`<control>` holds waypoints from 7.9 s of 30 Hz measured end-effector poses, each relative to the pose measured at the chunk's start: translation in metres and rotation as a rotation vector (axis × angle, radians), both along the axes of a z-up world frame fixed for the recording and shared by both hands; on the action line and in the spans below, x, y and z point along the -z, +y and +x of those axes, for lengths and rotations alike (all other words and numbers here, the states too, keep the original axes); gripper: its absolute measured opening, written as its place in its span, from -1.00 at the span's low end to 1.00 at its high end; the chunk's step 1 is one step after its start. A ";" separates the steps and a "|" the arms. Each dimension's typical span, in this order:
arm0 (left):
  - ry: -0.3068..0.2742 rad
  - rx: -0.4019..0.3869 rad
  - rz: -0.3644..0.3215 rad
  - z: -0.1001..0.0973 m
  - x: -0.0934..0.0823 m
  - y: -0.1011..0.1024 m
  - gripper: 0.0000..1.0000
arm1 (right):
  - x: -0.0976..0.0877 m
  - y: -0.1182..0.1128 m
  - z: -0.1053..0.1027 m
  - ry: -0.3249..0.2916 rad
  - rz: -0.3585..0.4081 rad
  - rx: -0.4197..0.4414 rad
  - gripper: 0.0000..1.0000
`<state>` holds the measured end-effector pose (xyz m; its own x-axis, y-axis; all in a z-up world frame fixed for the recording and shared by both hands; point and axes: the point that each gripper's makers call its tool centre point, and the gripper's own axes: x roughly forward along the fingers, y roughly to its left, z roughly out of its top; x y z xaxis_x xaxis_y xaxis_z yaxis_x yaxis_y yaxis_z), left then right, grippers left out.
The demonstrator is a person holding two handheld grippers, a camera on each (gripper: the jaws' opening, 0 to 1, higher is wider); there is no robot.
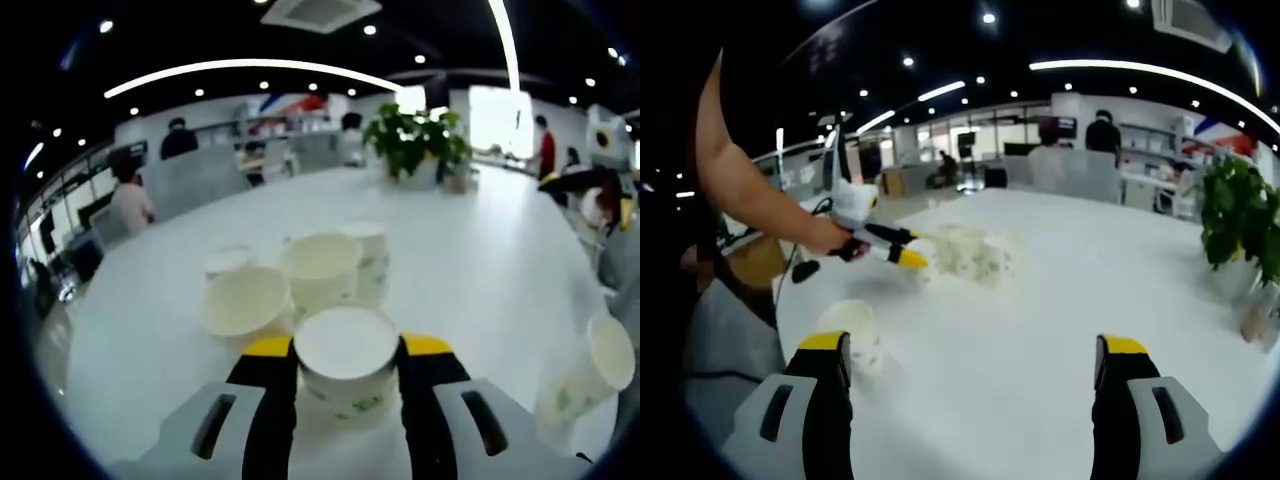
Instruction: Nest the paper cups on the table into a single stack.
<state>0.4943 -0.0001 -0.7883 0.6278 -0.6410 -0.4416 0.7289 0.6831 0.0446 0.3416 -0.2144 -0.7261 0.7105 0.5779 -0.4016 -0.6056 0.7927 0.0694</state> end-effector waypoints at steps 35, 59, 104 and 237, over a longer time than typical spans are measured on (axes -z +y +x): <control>0.035 0.095 -0.018 0.000 -0.073 -0.008 -0.25 | -0.010 0.013 0.005 -0.020 0.013 -0.025 0.99; 0.015 0.263 0.011 0.011 -0.163 -0.024 -0.26 | -0.020 0.016 0.003 -0.048 0.025 -0.022 0.98; -0.031 0.430 -0.005 -0.078 -0.214 -0.068 -0.26 | -0.059 0.044 0.000 -0.106 0.042 -0.109 0.92; -0.147 0.179 -0.231 -0.123 -0.263 -0.014 0.86 | -0.245 0.127 -0.044 -0.083 0.402 -0.587 -1.00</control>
<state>0.3713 -0.0138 -0.5249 0.5420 -0.8198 -0.1850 0.8359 0.5487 0.0174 0.2977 -0.0869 -0.4813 0.2557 0.9661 -0.0350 -0.9404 0.2569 0.2230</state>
